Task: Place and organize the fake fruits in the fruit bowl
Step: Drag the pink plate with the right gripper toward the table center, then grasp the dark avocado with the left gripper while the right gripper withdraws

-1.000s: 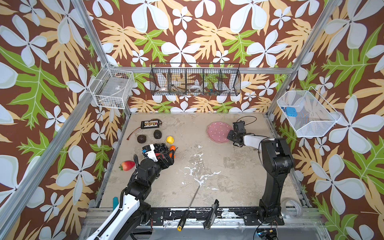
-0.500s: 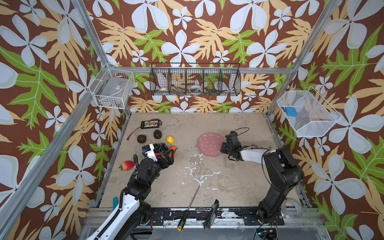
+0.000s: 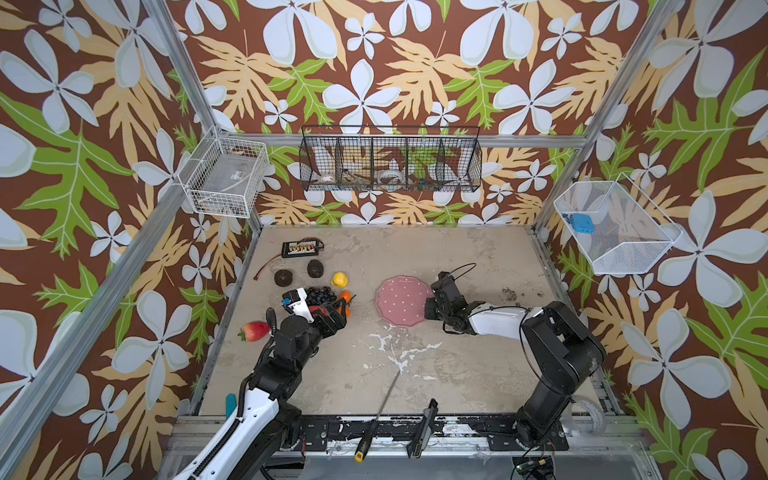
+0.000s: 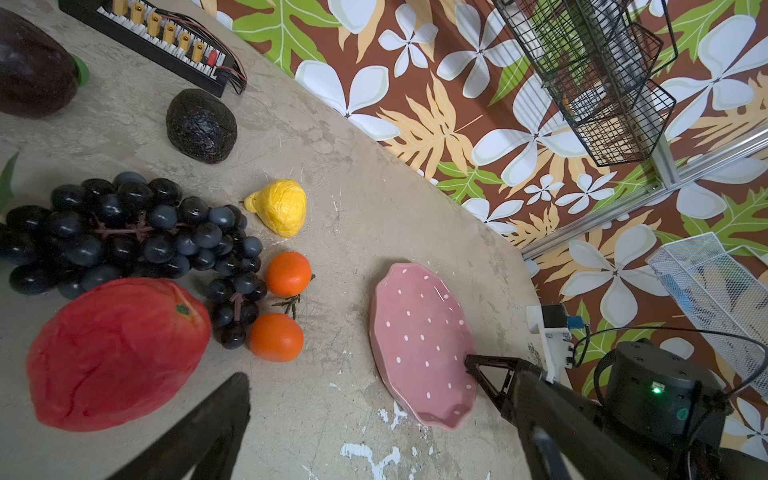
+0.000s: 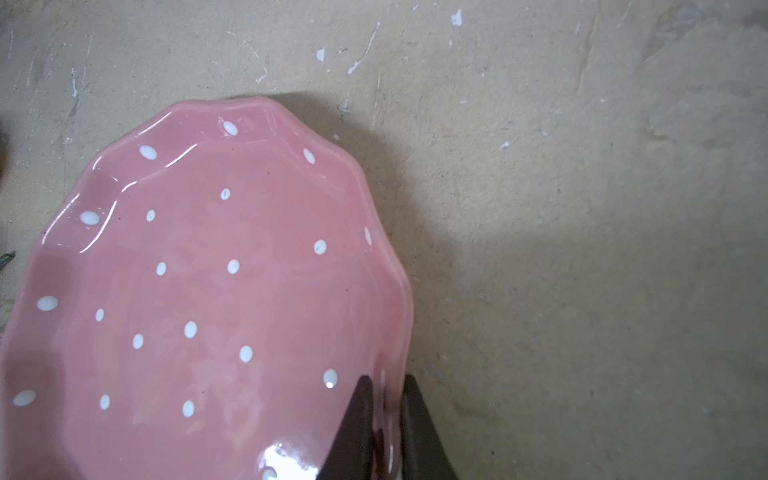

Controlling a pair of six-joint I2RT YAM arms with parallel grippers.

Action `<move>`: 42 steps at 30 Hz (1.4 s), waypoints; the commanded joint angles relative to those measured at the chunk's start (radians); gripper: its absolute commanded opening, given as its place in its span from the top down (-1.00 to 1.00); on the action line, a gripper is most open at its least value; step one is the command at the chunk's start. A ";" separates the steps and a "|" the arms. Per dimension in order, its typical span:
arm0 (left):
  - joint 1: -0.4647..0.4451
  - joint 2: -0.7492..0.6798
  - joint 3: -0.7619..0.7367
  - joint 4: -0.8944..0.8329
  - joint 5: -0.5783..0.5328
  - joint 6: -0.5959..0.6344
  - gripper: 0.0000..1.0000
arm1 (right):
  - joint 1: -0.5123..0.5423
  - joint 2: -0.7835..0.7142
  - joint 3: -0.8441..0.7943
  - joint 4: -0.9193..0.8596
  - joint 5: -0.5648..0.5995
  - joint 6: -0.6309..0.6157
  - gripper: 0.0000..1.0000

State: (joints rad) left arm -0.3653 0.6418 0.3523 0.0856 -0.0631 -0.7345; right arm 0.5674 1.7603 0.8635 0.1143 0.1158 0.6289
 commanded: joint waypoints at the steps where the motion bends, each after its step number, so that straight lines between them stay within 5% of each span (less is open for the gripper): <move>1: 0.001 -0.002 0.011 -0.001 -0.001 -0.002 -1.00 | 0.002 0.011 0.006 -0.017 -0.010 0.005 0.73; 5: 0.000 0.008 0.016 -0.005 -0.004 -0.006 -0.99 | 0.004 -0.009 0.001 -0.016 -0.003 0.002 0.62; 16: 0.001 0.200 0.225 -0.181 -0.141 0.038 -1.00 | 0.003 -0.198 -0.035 -0.051 -0.030 -0.046 -0.16; 23: -0.001 0.494 0.446 -0.250 -0.133 0.083 -0.98 | 0.003 -0.450 -0.129 -0.090 -0.065 -0.105 -0.25; 29: 0.014 0.659 0.576 -0.276 -0.374 0.118 -1.00 | 0.003 -0.691 -0.223 -0.164 -0.065 -0.144 -0.33; 42: 0.184 1.218 1.026 -0.451 -0.352 0.281 -0.91 | 0.003 -1.016 -0.365 -0.282 -0.108 -0.169 -0.60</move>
State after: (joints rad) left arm -0.1898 1.8027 1.3083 -0.2760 -0.3859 -0.5114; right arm 0.5697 0.7753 0.5098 -0.1291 0.0223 0.4831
